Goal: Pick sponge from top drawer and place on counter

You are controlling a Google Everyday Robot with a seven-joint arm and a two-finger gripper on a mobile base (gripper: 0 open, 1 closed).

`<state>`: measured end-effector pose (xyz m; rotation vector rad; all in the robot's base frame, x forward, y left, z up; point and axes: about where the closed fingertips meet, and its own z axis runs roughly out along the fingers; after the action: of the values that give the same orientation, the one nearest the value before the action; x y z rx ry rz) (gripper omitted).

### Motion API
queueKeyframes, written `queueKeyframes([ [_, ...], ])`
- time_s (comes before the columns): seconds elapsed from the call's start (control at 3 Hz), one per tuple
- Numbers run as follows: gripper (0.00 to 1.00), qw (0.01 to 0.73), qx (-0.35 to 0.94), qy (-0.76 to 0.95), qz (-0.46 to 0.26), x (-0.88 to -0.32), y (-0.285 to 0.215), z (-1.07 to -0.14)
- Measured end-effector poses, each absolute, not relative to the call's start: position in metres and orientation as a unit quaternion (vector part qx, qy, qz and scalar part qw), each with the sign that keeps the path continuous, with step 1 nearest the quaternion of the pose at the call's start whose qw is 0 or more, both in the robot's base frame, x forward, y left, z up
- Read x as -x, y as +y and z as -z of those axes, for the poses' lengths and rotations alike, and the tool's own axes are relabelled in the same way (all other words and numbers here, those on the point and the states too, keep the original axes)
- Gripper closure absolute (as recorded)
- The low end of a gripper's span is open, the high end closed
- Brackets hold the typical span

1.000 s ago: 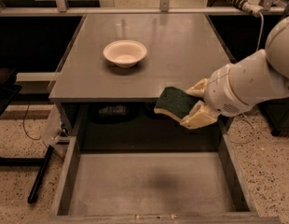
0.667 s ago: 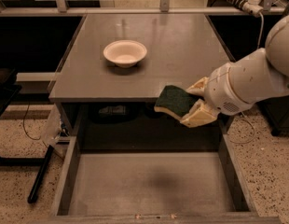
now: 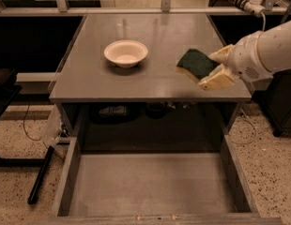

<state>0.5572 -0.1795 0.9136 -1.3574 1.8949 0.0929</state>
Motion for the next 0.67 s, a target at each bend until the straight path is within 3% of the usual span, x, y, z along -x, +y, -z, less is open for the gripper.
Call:
queueKeyframes([
  [0.67,1.00,0.392,0.525,0.751,-0.084,-0.631,-0.190,-0.899],
])
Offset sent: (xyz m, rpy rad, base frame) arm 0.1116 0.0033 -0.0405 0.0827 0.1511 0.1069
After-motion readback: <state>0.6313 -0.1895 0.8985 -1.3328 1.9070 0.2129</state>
